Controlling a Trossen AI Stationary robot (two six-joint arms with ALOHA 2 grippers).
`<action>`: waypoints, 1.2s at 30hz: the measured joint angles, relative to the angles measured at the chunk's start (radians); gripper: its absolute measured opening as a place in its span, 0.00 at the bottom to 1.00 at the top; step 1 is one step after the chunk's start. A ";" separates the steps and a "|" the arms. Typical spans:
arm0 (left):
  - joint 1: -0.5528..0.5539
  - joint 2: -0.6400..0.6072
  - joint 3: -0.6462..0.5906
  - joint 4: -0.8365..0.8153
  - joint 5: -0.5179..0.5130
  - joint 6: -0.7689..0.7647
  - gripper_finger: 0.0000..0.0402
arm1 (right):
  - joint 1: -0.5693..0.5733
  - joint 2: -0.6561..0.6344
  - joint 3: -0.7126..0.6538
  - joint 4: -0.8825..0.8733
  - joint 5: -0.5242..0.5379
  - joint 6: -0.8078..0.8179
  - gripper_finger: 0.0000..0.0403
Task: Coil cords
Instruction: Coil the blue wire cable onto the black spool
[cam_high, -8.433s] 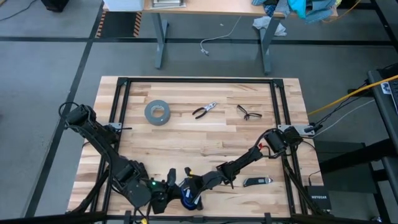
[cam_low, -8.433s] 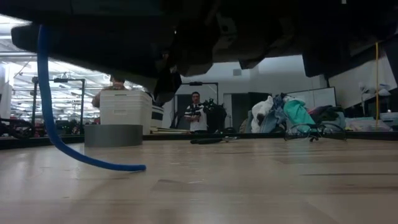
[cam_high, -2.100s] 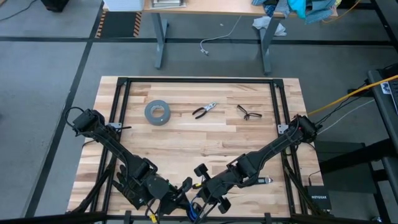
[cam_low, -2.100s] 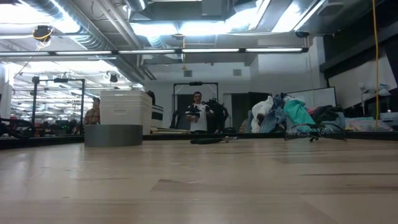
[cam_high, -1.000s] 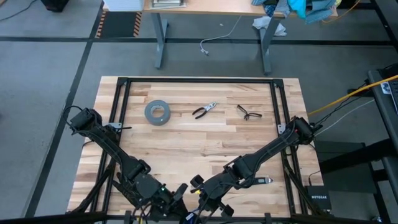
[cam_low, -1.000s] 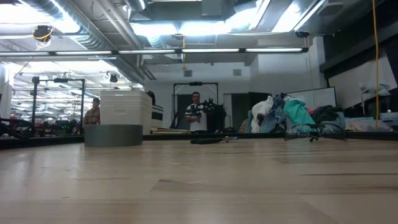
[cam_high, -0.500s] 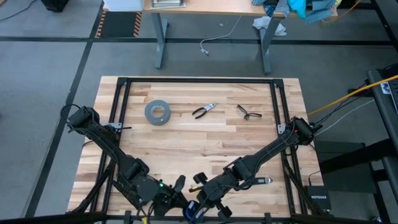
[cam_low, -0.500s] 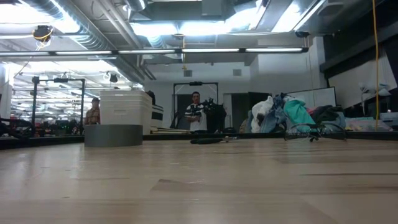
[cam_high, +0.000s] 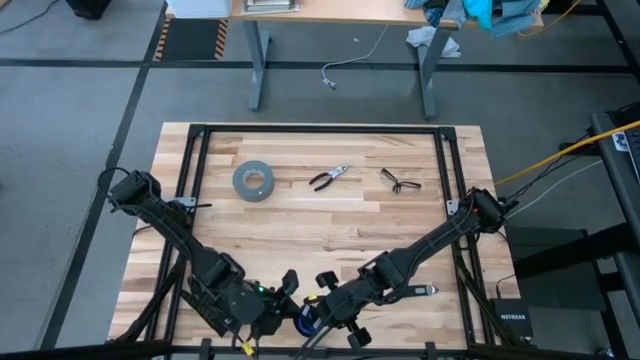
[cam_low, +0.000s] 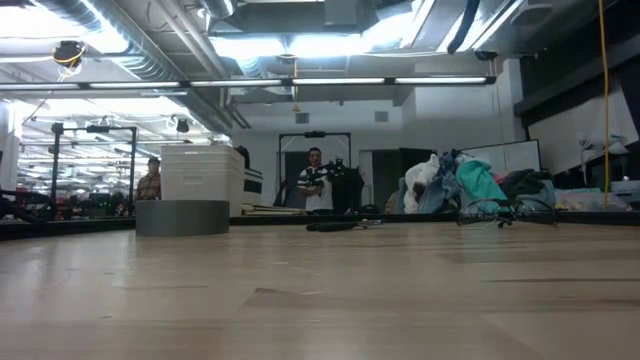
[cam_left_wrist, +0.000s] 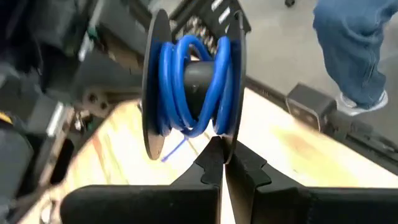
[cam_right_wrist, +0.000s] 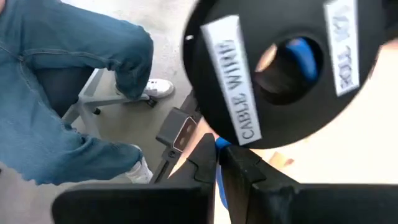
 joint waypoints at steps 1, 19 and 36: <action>0.003 0.000 0.000 -0.015 0.000 -0.013 0.00 | -0.002 0.000 0.000 -0.002 0.002 0.000 0.04; 0.008 0.000 -0.001 -0.056 -0.047 -0.047 0.00 | -0.002 0.036 0.000 -0.008 0.012 0.017 0.05; 0.007 0.001 -0.002 -0.082 -0.090 -0.071 0.00 | -0.001 0.060 0.001 0.023 0.027 0.022 0.11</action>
